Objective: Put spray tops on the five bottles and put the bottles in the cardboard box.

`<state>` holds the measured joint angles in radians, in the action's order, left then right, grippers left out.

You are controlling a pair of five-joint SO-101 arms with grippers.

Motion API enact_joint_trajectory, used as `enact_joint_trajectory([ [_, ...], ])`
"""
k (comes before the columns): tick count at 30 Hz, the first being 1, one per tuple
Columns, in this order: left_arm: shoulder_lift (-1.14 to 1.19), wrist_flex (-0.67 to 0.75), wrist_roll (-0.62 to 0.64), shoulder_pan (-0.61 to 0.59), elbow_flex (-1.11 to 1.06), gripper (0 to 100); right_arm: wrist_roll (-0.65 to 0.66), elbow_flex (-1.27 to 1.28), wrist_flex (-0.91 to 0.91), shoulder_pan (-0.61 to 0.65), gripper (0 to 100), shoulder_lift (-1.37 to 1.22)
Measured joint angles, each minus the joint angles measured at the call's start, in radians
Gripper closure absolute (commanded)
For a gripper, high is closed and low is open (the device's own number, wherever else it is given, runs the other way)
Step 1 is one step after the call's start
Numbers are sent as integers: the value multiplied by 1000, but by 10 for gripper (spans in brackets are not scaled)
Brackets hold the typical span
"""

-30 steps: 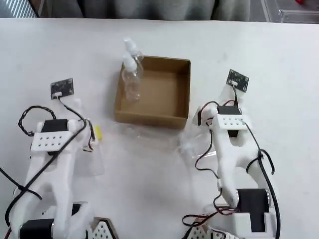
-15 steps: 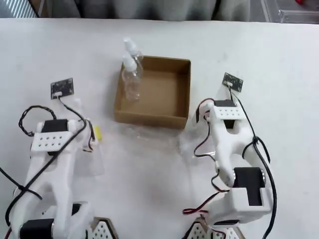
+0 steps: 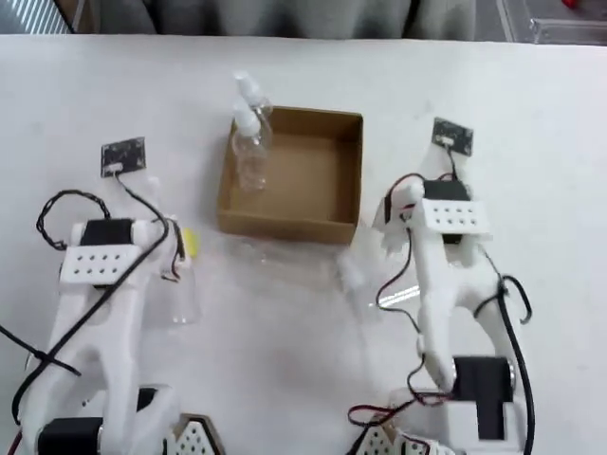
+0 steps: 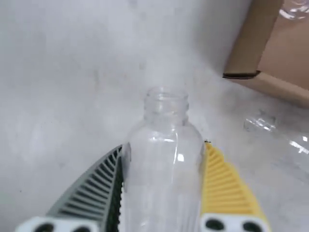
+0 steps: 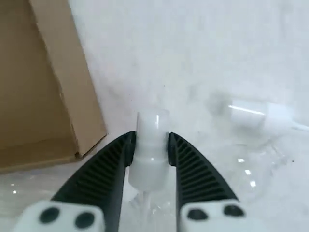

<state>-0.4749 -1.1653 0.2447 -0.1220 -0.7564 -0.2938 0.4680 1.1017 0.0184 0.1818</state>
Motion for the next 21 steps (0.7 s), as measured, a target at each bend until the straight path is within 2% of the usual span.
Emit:
enact_joint_trajectory([
  [5,-32,-127,-3,81,114,980,143,-12,98,-32,982,230],
  [11,-287,-222,-3,190,138,979,351,-8,157,-26,981,529],
  [17,-580,-198,-3,267,124,977,503,104,149,26,982,758],
  [21,-718,-132,-3,311,58,977,531,109,40,28,982,893],
])
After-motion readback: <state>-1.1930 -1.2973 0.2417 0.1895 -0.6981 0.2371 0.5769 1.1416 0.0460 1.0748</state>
